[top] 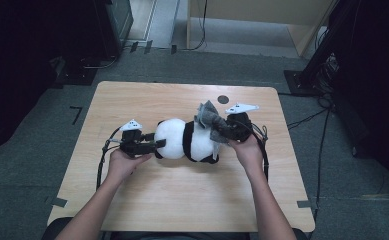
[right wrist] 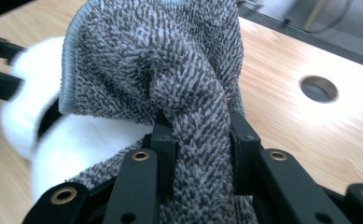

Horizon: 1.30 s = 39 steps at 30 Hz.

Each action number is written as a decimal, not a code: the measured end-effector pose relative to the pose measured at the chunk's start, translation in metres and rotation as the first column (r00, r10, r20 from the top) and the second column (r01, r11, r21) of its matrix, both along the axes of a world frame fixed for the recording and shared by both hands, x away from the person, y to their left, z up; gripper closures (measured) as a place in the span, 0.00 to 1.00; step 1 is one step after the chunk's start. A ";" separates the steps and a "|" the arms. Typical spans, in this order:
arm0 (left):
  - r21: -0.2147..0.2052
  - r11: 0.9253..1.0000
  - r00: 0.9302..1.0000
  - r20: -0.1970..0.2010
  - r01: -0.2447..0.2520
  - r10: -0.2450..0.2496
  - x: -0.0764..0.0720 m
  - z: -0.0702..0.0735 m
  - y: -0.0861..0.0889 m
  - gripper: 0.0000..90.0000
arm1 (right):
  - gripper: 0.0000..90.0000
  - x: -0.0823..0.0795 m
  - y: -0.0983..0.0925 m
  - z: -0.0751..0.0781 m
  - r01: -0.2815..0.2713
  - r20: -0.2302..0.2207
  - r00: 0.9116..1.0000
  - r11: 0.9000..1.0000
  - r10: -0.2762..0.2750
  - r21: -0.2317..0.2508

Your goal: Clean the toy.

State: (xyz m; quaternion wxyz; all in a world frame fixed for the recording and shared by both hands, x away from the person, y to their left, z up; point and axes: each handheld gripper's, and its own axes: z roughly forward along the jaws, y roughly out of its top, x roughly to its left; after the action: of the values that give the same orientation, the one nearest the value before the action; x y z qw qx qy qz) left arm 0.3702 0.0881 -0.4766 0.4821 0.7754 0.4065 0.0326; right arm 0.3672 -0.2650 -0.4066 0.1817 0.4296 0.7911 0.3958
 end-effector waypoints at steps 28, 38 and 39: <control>-0.009 1.000 0.999 0.052 0.009 -0.008 -0.005 0.000 0.000 0.43 | 0.78 -0.006 0.104 0.022 -0.237 0.104 0.965 0.970 0.241 -0.058; -0.011 1.000 0.999 0.046 0.002 -0.001 -0.007 -0.003 0.001 0.44 | 0.77 0.000 0.144 -0.013 -0.300 0.072 0.948 0.947 0.309 -0.113; -0.016 1.000 0.999 0.046 0.002 -0.002 -0.007 -0.004 0.001 0.44 | 0.77 0.000 0.144 -0.014 -0.300 0.076 0.948 0.947 0.310 -0.116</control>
State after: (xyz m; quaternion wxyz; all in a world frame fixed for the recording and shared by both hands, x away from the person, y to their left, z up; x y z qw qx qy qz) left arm 0.3631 0.0895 -0.4802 0.4978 0.7708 0.3948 0.0467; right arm 0.3673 -0.1212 -0.4206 0.1767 0.2732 0.8580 0.3975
